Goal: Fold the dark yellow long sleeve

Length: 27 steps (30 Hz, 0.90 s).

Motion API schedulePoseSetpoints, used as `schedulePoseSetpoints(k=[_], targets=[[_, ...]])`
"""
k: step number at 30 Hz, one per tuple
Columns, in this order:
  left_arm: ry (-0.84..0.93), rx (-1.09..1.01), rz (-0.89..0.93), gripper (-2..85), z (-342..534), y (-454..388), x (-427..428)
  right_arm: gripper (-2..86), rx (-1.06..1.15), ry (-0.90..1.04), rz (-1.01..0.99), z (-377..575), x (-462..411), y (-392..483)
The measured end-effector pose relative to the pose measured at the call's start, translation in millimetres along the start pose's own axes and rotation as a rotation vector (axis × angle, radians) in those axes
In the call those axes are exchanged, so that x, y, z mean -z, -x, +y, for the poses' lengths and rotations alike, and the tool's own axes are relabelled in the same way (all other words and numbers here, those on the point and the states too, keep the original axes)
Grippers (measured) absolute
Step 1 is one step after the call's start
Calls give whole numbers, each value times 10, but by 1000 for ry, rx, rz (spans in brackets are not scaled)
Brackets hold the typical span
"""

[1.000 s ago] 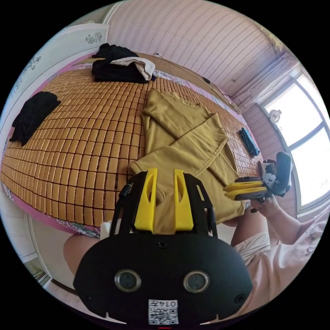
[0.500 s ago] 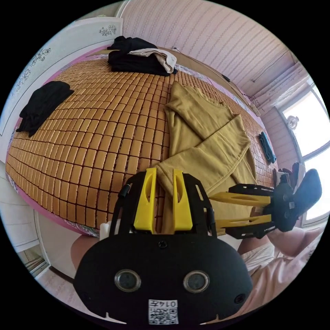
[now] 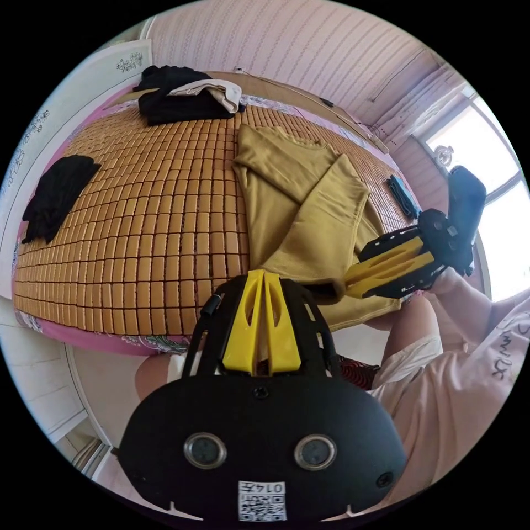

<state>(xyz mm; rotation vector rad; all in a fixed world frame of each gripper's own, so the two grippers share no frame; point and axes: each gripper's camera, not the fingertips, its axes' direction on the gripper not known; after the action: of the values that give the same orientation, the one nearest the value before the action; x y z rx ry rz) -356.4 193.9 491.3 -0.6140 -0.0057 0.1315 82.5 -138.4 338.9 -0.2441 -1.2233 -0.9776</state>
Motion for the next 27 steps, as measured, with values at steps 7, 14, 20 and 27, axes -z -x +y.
schedulePoseSetpoints(k=[7, 14, 20, 27], targets=[[139, 61, -53, 28, -39, 145, -83, 66, -73, 17, -10, 114, -133, -229], [7, -25, -140, 53, -611, 470, 380, 115, -272, -88, 276, 841, 941, -1174], [-169, -93, -46, 54, -1981, 549, 173, 114, -741, -250, 483, 1454, 1747, -2741], [-15, -29, -13, 135, -3091, 568, -517, 115, -968, -200, 390, 1748, 1808, -3733]])
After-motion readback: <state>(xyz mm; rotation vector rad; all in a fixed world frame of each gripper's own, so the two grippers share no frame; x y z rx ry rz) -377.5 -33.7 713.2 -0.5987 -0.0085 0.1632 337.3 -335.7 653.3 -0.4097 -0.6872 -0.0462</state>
